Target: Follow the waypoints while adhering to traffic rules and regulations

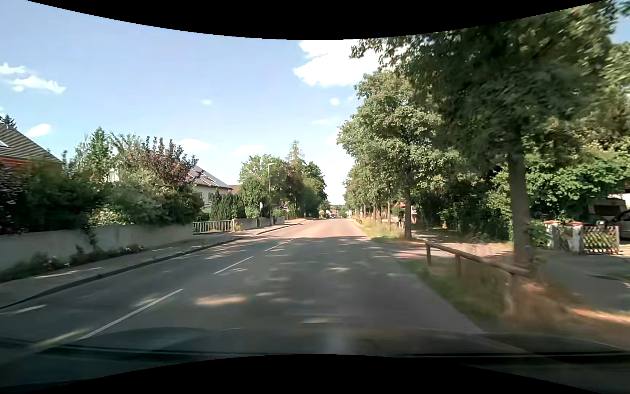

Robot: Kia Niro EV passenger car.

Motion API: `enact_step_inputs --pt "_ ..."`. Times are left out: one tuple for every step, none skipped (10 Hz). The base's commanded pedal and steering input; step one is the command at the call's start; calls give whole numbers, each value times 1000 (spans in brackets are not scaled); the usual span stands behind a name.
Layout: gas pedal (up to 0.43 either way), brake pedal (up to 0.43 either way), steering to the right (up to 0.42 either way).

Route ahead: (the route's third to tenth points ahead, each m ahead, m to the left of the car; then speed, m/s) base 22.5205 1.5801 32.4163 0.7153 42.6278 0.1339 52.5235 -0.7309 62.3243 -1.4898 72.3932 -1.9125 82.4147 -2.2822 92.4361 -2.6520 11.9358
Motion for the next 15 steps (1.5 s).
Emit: enact_step_inputs --pt "59 6 -3" --pt "59 6 0" --pt "59 6 2" --pt "87 6 3" --pt "87 6 3" --pt "87 6 3" --pt "87 6 3" --pt "87 6 5" --pt "87 6 6" --pt "87 6 6" --pt "87 6 6" --pt "87 6 6" --pt "87 6 6" --pt "87 6 4" --pt "87 6 4"
